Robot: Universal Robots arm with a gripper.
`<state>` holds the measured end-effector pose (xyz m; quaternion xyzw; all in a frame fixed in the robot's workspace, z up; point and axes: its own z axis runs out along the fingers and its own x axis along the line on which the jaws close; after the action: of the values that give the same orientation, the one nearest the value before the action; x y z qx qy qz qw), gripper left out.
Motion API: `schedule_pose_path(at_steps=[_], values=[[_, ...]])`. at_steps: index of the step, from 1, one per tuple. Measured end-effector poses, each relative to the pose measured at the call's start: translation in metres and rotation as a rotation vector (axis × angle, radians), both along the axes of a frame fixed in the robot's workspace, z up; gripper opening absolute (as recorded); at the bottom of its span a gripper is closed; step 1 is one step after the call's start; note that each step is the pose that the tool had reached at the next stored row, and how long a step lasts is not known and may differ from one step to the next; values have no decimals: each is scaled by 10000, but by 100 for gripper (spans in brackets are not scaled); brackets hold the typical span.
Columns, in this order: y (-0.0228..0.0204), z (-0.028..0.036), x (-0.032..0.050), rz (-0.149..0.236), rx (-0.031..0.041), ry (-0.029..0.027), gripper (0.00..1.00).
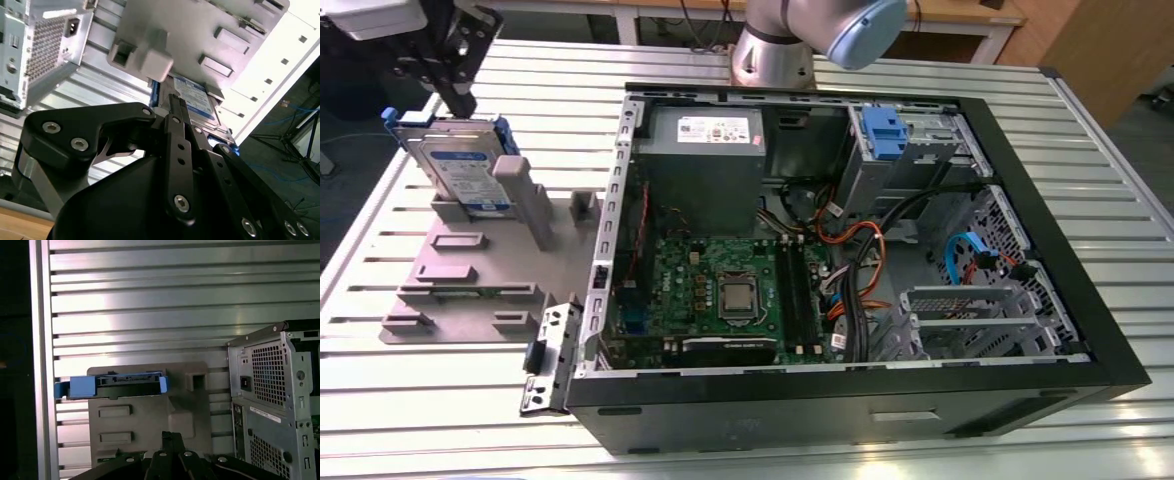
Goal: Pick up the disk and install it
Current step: 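Reach for the disk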
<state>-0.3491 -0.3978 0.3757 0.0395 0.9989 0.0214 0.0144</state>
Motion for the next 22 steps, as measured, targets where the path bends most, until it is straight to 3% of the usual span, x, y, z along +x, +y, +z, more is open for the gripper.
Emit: schedule_pose_path(at_steps=[7, 13, 19, 22], values=[[98, -82, -241, -27, 0, -3, 11], [273, -142, -318, -30, -2, 1, 11], [298, -237, -398, -31, -3, 1, 11], [317, -254, -432, -31, -2, -1, 11]])
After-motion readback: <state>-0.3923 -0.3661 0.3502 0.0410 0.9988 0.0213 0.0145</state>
